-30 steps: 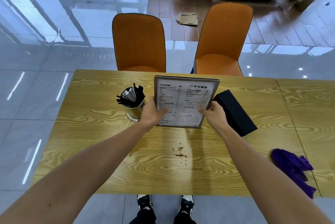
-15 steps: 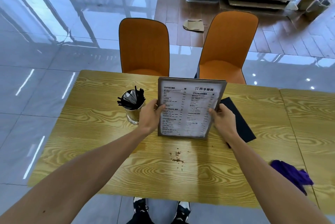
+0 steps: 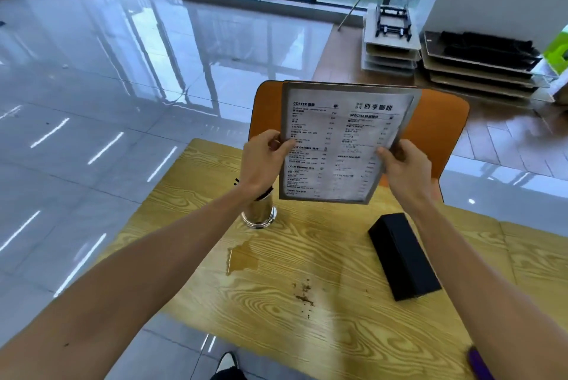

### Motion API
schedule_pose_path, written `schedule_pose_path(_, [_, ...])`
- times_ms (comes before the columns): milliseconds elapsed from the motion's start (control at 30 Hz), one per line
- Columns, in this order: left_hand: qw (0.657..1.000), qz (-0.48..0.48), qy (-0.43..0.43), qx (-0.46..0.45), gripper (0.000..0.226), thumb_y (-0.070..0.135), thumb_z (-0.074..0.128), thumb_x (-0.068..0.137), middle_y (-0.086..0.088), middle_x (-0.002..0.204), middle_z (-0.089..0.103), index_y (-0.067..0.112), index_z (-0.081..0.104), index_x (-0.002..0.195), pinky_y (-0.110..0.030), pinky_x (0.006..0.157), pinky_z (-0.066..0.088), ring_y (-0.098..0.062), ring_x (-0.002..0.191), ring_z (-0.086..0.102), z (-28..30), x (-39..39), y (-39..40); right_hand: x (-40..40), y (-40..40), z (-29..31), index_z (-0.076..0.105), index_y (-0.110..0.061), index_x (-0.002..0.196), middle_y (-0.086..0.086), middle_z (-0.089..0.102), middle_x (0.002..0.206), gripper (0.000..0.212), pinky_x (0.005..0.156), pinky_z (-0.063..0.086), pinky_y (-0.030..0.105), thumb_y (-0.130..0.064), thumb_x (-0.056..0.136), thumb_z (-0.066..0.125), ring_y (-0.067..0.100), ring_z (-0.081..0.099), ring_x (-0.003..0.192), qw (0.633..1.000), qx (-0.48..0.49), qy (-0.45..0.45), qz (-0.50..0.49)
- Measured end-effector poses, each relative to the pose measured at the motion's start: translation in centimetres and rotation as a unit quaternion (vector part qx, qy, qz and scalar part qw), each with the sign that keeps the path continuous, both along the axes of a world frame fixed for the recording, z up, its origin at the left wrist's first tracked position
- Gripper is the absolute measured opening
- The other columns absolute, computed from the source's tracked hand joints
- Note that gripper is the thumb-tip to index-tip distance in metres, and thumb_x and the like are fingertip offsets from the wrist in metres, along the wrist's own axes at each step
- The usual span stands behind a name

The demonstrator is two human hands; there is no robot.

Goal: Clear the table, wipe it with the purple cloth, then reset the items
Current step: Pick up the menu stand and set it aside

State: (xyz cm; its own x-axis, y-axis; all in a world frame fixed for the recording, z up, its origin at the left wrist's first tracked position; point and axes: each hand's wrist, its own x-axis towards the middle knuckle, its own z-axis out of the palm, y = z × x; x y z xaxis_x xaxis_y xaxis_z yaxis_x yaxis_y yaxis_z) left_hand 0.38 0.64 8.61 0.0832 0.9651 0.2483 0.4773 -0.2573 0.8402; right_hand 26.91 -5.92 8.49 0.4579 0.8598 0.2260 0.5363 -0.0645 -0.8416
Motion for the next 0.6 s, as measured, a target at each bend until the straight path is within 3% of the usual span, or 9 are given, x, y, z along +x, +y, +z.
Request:
schedule_pose_path(67, [0.999, 0.030, -0.008, 0.023, 0.028, 0.035, 0.069, 0.092, 0.005, 0.080, 0.071, 0.007, 0.072, 0.092, -0.007, 0.060, 0.045, 0.000, 0.069, 0.062, 2.0, -1.8, 0.5, -1.6, 1.7, 2.3, 0.067, -0.010, 0.100, -0.005, 0.070, 0.096, 0.013, 0.078, 0.058, 0.031, -0.023, 0.097, 0.067, 0.013, 0.065, 0.086, 0.999, 0.030, -0.003, 0.026])
schedule_pose_path(167, [0.996, 0.066, -0.037, 0.039, 0.024, 0.034, 0.070, 0.091, 0.010, 0.077, 0.069, 0.010, 0.073, 0.094, -0.005, 0.058, 0.044, 0.008, 0.064, 0.062, 4.4, -5.5, 1.5, -4.9, 4.5, 4.6, 0.068, -0.009, 0.110, -0.004, 0.072, 0.102, 0.019, 0.080, 0.058, 0.028, -0.024, 0.097, 0.067, 0.012, 0.068, 0.092, 0.996, 0.060, 0.008, 0.063])
schedule_pose_path(300, [0.990, 0.122, -0.018, 0.071, 0.024, 0.039, 0.070, 0.090, 0.010, 0.077, 0.069, 0.015, 0.074, 0.091, -0.009, 0.064, 0.047, 0.003, 0.067, 0.063, 6.1, -11.8, 3.7, -10.7, 8.9, 6.0, 0.068, -0.009, 0.107, -0.001, 0.073, 0.100, 0.022, 0.082, 0.062, 0.040, -0.027, 0.095, 0.068, 0.019, 0.071, 0.093, 0.992, 0.068, 0.029, 0.099])
schedule_pose_path(433, [0.986, 0.151, -0.022, 0.069, 0.019, 0.033, 0.070, 0.091, 0.016, 0.076, 0.067, 0.014, 0.073, 0.091, -0.002, 0.062, 0.043, 0.012, 0.066, 0.060, 5.8, -19.0, 5.7, -17.6, 13.8, 5.1, 0.069, -0.014, 0.100, 0.000, 0.076, 0.100, 0.023, 0.081, 0.061, 0.053, -0.034, 0.088, 0.069, 0.025, 0.072, 0.094, 0.987, 0.057, 0.052, 0.144])
schedule_pose_path(600, [0.980, 0.194, -0.004, 0.033, 0.019, 0.033, 0.068, 0.093, 0.013, 0.082, 0.066, 0.014, 0.069, 0.095, -0.007, 0.064, 0.044, 0.007, 0.070, 0.061, 1.6, -26.6, 8.6, -25.9, 18.9, 0.9, 0.070, -0.016, 0.109, -0.003, 0.074, 0.108, 0.015, 0.084, 0.061, 0.041, -0.024, 0.096, 0.067, 0.019, 0.070, 0.099, 0.981, 0.009, 0.044, 0.189])
